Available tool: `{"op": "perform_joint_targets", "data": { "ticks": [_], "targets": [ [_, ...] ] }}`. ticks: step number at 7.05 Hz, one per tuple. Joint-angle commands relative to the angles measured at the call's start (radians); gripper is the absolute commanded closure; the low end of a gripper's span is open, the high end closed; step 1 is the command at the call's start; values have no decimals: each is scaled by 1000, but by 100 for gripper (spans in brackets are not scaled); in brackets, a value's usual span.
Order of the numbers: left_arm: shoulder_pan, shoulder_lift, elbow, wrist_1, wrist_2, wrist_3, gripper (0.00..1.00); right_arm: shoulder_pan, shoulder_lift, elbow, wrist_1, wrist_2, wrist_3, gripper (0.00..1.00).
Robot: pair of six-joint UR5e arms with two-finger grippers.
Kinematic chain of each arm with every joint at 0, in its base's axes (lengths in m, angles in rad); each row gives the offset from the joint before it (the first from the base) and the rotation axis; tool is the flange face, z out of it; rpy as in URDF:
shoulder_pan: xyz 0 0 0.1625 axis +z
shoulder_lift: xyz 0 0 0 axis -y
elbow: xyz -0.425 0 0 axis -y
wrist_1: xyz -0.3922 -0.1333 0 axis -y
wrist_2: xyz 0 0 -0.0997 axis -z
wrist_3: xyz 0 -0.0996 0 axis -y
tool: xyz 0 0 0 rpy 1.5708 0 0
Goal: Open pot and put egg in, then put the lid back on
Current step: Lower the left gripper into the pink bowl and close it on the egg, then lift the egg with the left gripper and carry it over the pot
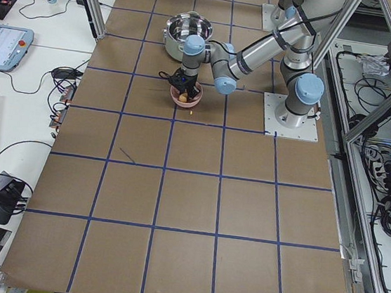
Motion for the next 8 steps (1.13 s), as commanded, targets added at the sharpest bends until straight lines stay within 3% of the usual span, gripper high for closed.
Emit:
{"op": "perform_joint_targets", "data": {
  "ticks": [1,4,7,8],
  "targets": [
    [-2,0,4,1,-1,1,75,1,0,0,0,0,0,96],
    [-2,27,70,-23,7,6,76,1,0,0,0,0,0,96],
    [-67,98,205,-236,2,-43,76,1,0,0,0,0,0,96],
    [-131,104,249,-251,7,-95,76,1,0,0,0,0,0,96]
  ]
}}
